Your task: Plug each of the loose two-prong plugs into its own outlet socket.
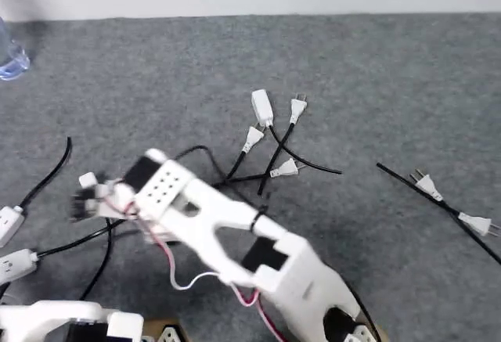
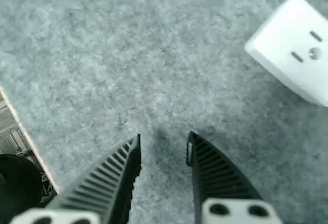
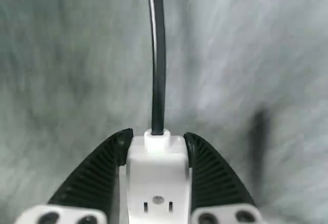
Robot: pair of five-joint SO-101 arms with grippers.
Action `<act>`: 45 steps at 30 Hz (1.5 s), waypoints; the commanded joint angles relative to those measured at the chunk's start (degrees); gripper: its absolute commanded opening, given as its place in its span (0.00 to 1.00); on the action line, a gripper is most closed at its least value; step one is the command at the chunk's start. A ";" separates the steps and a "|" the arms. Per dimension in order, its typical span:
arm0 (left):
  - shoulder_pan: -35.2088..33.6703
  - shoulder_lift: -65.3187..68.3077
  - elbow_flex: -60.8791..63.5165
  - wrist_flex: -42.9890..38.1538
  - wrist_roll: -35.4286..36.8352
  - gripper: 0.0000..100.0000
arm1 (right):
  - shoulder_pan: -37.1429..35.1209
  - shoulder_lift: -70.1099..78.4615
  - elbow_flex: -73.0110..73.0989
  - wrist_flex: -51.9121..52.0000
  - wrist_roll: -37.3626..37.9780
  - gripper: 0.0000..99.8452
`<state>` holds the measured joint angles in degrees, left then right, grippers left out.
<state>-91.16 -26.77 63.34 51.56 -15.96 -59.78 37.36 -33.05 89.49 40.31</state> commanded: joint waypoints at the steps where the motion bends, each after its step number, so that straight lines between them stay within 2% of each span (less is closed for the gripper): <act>1: -0.62 -1.58 -2.24 0.88 1.14 0.14 | -4.09 2.59 -25.85 2.33 1.41 0.01; 4: -0.53 -1.49 -2.15 0.88 1.23 0.14 | -6.20 5.49 -42.46 6.20 1.41 0.02; 5: -0.44 -1.49 -2.15 0.97 1.23 0.14 | -6.55 6.46 -46.86 8.22 -0.70 0.06; 6: -0.09 -1.49 -2.07 0.97 1.23 0.14 | -6.81 7.34 -50.20 10.24 -3.60 0.15; 9: 2.02 -1.58 -0.92 0.97 1.23 0.14 | -5.76 10.59 -54.33 13.49 -12.04 0.50; 10: 2.46 -1.58 -0.84 0.97 1.23 0.14 | -4.79 11.30 -54.42 13.58 -13.19 0.55; 16: 2.55 -1.58 -0.75 0.97 1.23 0.14 | -0.75 12.97 -54.51 13.58 -13.45 0.43; 23: 2.55 -1.58 -0.75 0.97 1.14 0.14 | -1.36 9.71 -54.51 13.76 -13.45 0.43; 28: 4.31 -1.32 -0.57 0.97 1.14 0.14 | 6.81 -2.07 -50.90 13.85 -13.80 0.43; 31: 5.63 -1.41 -0.40 1.93 1.05 0.14 | 12.00 -10.95 -37.89 13.85 -15.03 0.43; 38: 6.59 -1.58 -0.40 2.81 0.97 0.14 | 18.68 -36.70 0.88 13.49 -15.21 0.32; 41: 6.59 -1.32 -0.40 2.64 0.97 0.14 | 23.08 -45.49 14.68 13.58 -8.62 0.32; 45: 6.59 -1.14 -0.40 2.55 0.88 0.14 | 33.98 -55.16 31.03 13.32 4.04 0.32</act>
<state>-85.01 -26.77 63.34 53.67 -15.25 -33.32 -9.58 -12.13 100.57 35.82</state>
